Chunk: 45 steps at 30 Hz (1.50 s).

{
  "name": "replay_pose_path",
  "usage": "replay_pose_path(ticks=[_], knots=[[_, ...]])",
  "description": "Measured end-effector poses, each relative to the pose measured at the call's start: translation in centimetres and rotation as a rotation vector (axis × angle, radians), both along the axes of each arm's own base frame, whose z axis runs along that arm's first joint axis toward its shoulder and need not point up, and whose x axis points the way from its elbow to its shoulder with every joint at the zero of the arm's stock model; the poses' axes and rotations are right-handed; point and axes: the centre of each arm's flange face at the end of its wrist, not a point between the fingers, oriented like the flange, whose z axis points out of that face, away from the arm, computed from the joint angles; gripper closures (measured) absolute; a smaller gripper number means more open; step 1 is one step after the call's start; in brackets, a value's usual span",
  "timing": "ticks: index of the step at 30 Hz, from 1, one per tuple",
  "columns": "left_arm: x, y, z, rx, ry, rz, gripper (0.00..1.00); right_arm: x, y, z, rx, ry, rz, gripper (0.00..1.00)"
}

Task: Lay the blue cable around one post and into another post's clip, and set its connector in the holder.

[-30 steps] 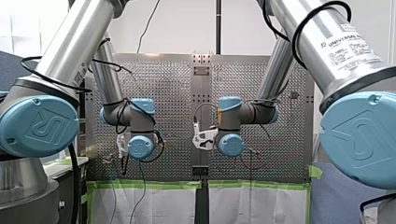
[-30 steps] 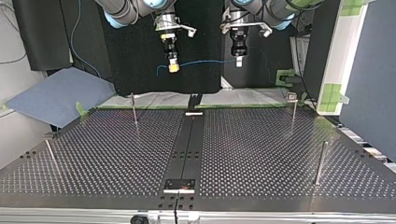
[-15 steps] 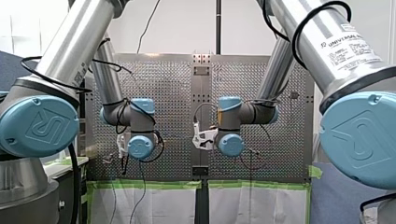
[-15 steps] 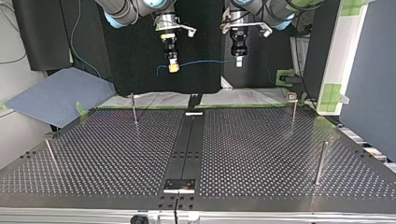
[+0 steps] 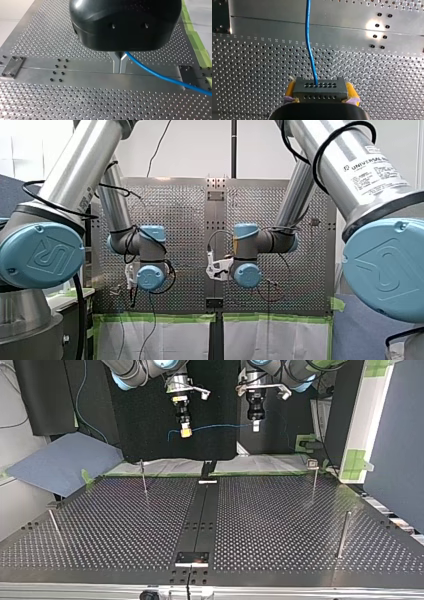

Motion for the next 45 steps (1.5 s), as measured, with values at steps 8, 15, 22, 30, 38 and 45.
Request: replay_pose_path(ticks=[8, 15, 22, 30, 38, 45], knots=[[0.0, 0.0, 0.0, 0.0, 0.0, 0.0, 1.0, 0.0, 0.0, 0.0, 0.0, 0.0, 0.0, 1.0], [0.0, 0.0, 0.0, 0.0, 0.0, 0.0, 1.0, 0.0, 0.0, 0.0, 0.0, 0.0, 0.0, 1.0], [0.0, 0.0, 0.0, 0.0, 0.0, 0.0, 1.0, 0.0, 0.0, 0.0, 0.0, 0.0, 0.0, 1.0], [0.1, 0.9, -1.6, 0.023, 0.037, 0.015, 1.0, 0.0, -0.1, 0.0, -0.001, -0.001, -0.001, 1.0], [0.0, 1.0, -2.0, 0.029, 0.046, 0.017, 1.0, 0.0, -0.1, 0.0, -0.001, -0.001, -0.001, 1.0], [0.0, 1.0, -2.0, 0.029, 0.046, 0.017, 1.0, 0.0, -0.1, 0.0, -0.001, -0.001, -0.002, 1.0]])
